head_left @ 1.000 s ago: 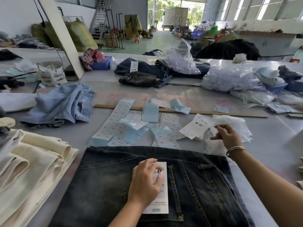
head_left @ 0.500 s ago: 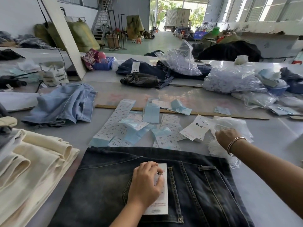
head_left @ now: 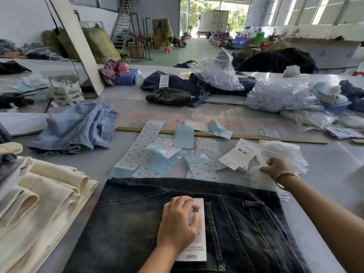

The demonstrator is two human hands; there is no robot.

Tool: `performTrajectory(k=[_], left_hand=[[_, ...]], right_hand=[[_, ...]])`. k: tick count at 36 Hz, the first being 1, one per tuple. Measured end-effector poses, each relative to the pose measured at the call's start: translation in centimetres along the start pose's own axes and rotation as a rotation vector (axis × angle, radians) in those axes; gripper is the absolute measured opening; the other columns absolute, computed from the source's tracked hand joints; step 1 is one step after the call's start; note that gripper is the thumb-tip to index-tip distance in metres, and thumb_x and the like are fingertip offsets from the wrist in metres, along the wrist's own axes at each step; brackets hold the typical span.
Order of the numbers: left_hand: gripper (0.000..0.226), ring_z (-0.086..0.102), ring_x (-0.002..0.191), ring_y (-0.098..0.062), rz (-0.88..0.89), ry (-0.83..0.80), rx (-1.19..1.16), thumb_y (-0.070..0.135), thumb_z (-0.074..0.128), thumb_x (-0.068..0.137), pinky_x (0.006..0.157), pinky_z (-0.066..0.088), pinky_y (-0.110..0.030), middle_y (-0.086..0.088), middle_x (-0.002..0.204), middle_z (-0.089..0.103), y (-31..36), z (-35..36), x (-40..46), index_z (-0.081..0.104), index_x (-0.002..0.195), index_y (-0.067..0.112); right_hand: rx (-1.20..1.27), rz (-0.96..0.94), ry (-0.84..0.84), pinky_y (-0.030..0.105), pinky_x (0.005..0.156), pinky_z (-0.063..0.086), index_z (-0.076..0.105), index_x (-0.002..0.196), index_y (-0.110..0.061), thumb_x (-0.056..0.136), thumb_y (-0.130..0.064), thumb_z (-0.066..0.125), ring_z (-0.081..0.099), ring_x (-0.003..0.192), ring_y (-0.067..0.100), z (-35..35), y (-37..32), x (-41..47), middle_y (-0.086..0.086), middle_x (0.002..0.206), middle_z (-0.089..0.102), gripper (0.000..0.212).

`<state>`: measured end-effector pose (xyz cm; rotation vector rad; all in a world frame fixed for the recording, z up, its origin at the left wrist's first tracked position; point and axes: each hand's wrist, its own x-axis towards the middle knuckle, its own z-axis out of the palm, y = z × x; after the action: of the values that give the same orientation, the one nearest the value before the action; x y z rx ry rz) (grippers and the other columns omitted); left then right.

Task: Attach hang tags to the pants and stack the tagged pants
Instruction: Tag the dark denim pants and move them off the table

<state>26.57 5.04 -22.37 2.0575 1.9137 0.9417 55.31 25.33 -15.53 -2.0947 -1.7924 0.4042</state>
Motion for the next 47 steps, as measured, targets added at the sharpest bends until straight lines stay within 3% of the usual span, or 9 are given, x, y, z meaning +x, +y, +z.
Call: performTrajectory(k=[6, 11, 15, 21, 26, 33, 37, 39, 47], left_hand=[[0.029, 0.038, 0.114, 0.007, 0.004, -0.006, 0.006, 0.042, 0.042, 0.084, 0.101, 0.017, -0.014, 0.023, 0.117, 0.050, -0.1, 0.1, 0.0, 0.061, 0.105, 0.036], [0.024, 0.040, 0.113, 0.005, 0.007, -0.005, 0.006, 0.038, 0.048, 0.084, 0.099, 0.017, -0.013, 0.023, 0.115, 0.051, -0.1, 0.1, 0.0, 0.062, 0.103, 0.036], [0.023, 0.042, 0.113, 0.004, 0.007, -0.003, 0.008, 0.037, 0.048, 0.084, 0.099, 0.017, -0.013, 0.023, 0.114, 0.051, -0.1, 0.0, 0.0, 0.062, 0.103, 0.035], [0.030, 0.041, 0.120, 0.004, 0.013, -0.051, 0.005, 0.040, 0.044, 0.085, 0.102, 0.011, -0.007, 0.023, 0.121, 0.051, 0.2, -0.2, 0.0, 0.060, 0.110, 0.036], [0.046, 0.019, 0.140, 0.006, 0.155, -0.264, 0.152, 0.052, 0.026, 0.099, 0.116, -0.010, -0.022, 0.023, 0.150, 0.032, -0.3, -0.4, 0.1, 0.042, 0.139, 0.036], [0.044, -0.011, 0.141, 0.007, 0.401, -0.479, 0.267, 0.024, 0.038, 0.100, 0.116, -0.021, -0.041, 0.027, 0.152, 0.016, -2.8, -3.5, 0.5, 0.039, 0.141, 0.038], [0.036, 0.036, 0.136, 0.000, 0.332, -0.232, 0.180, 0.013, 0.055, 0.087, 0.120, 0.019, -0.038, 0.019, 0.139, 0.049, -2.2, -4.1, 0.1, 0.065, 0.115, 0.032], [0.031, 0.059, 0.113, -0.009, 0.256, -0.075, 0.110, 0.015, 0.060, 0.081, 0.098, 0.047, -0.035, 0.013, 0.119, 0.064, -1.4, -3.5, -0.3, 0.068, 0.108, 0.027], [0.053, 0.043, 0.120, -0.008, -0.078, -0.150, 0.225, 0.053, 0.047, 0.091, 0.099, 0.034, -0.023, 0.017, 0.136, 0.043, 1.5, -1.5, -0.4, 0.038, 0.139, 0.032]], right_hand=[[1.010, 0.322, -0.271, 0.012, 0.033, 0.024, 0.057, 0.090, -0.013, 0.093, -0.023, 0.058, 0.030, 0.032, 0.006, -0.1, -0.1, -2.2, 0.008, 0.084, 0.067, 0.010], [1.241, 0.412, -0.402, 0.008, 0.032, 0.023, 0.046, 0.077, -0.014, 0.092, -0.018, 0.052, 0.027, 0.026, 0.003, -0.6, -0.8, -3.1, 0.004, 0.094, 0.065, 0.016], [1.025, 0.288, -0.343, 0.010, 0.031, 0.022, 0.054, 0.084, -0.010, 0.092, -0.019, 0.054, 0.029, 0.028, 0.003, -0.9, -1.8, -4.0, 0.006, 0.088, 0.065, 0.012], [0.358, -0.324, -0.357, 0.014, 0.043, 0.034, 0.071, 0.081, -0.011, 0.093, -0.028, 0.058, 0.040, 0.041, 0.002, 0.3, -4.9, -8.6, -0.003, 0.059, 0.057, 0.024], [-0.272, -0.691, -0.303, 0.025, 0.076, 0.048, 0.067, 0.115, -0.037, 0.093, -0.047, 0.051, 0.058, 0.092, 0.008, 3.0, -5.5, -12.4, -0.011, 0.104, 0.065, 0.029], [-0.212, -0.720, -0.247, 0.027, 0.093, 0.030, 0.057, 0.128, -0.039, 0.090, -0.045, 0.049, 0.040, 0.118, 0.008, 3.1, -4.1, -14.2, -0.019, 0.122, 0.054, 0.040], [-0.082, -0.686, -0.111, 0.030, 0.092, 0.038, 0.069, 0.110, -0.034, 0.094, -0.037, 0.052, 0.051, 0.107, 0.012, 2.9, -5.1, -14.9, -0.015, 0.110, 0.062, 0.024], [-0.205, -0.729, -0.127, 0.027, 0.093, 0.036, 0.064, 0.117, -0.037, 0.096, -0.037, 0.047, 0.048, 0.111, 0.010, 3.5, -5.6, -15.1, -0.016, 0.115, 0.058, 0.028], [-0.356, -0.730, -0.106, 0.027, 0.090, 0.032, 0.065, 0.108, -0.027, 0.097, -0.038, 0.044, 0.049, 0.110, 0.014, 6.0, -6.4, -14.7, -0.008, 0.114, 0.059, 0.027]])
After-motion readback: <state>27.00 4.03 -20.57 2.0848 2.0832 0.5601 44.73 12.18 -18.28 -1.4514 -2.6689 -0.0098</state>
